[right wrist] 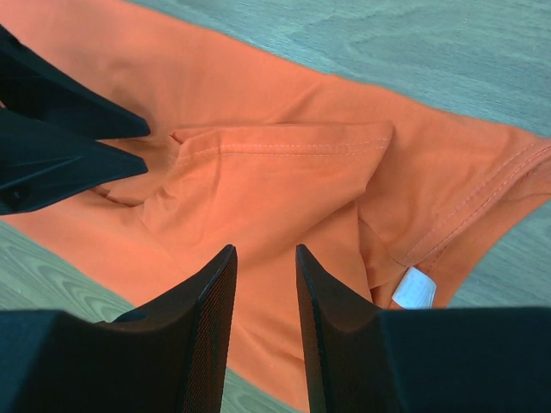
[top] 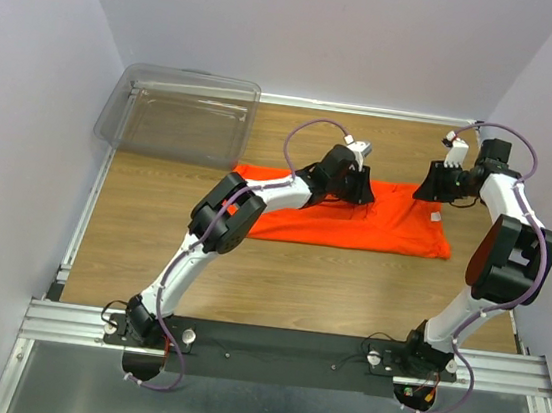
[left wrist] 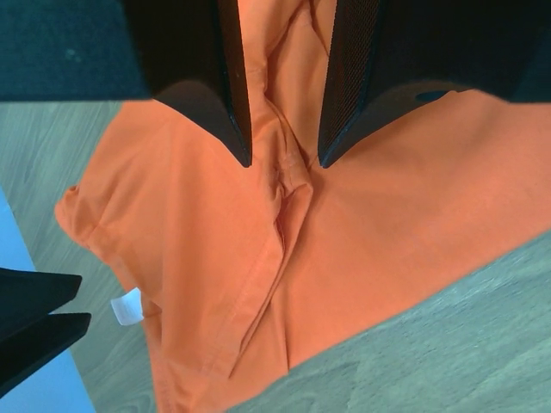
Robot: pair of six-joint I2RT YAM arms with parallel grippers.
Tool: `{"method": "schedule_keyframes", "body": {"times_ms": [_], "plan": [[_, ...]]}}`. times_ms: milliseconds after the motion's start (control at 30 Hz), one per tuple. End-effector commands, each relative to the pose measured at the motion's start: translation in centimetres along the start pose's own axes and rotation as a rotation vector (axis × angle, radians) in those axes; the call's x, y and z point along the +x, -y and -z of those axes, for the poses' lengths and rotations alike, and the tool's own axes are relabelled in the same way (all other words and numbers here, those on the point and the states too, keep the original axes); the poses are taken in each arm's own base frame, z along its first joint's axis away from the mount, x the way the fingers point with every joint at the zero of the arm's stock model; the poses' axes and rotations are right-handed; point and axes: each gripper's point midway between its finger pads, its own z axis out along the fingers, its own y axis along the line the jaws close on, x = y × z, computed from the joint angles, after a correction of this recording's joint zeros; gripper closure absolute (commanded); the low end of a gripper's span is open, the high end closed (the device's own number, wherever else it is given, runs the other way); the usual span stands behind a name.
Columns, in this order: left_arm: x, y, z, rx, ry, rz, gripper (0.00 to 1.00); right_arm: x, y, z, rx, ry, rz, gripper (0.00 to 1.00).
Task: Fold and stack the t-shirts
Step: Fold the tshirt
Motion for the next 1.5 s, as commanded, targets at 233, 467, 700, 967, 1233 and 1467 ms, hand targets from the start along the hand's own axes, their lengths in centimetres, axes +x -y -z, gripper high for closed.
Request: {"method": "schedule_keyframes", "body": {"times_ms": [233, 467, 700, 967, 1233, 1467], "plan": [[1.3, -0.4, -2.2, -0.01, -0.047, -0.01, 0.56, -0.4, -0.4, 0.7, -0.021, 0.031, 0.002, 0.59], [1.6, -0.9, -2.9, -0.02, -0.06, -0.008, 0.63, -0.4, -0.3, 0.9, -0.021, 0.035, -0.001, 0.59], [0.4, 0.3, -2.3, 0.006, -0.039, -0.017, 0.97, -0.3, -0.2, 1.0, -0.021, 0.038, -0.004, 0.59], [-3.1, 2.0, 0.7, 0.004, 0.05, -0.035, 1.0, -0.2, 0.2, 1.2, -0.012, 0.038, -0.007, 0.59], [-3.8, 0.6, 3.3, -0.022, 0.09, -0.006, 1.0, 0.2, 0.8, 1.1, 0.006, 0.028, -0.018, 0.59], [-3.0, -0.2, 2.9, -0.019, 0.066, 0.007, 1.0, 0.3, 0.9, 1.1, 0.011, 0.023, -0.022, 0.59]]}}
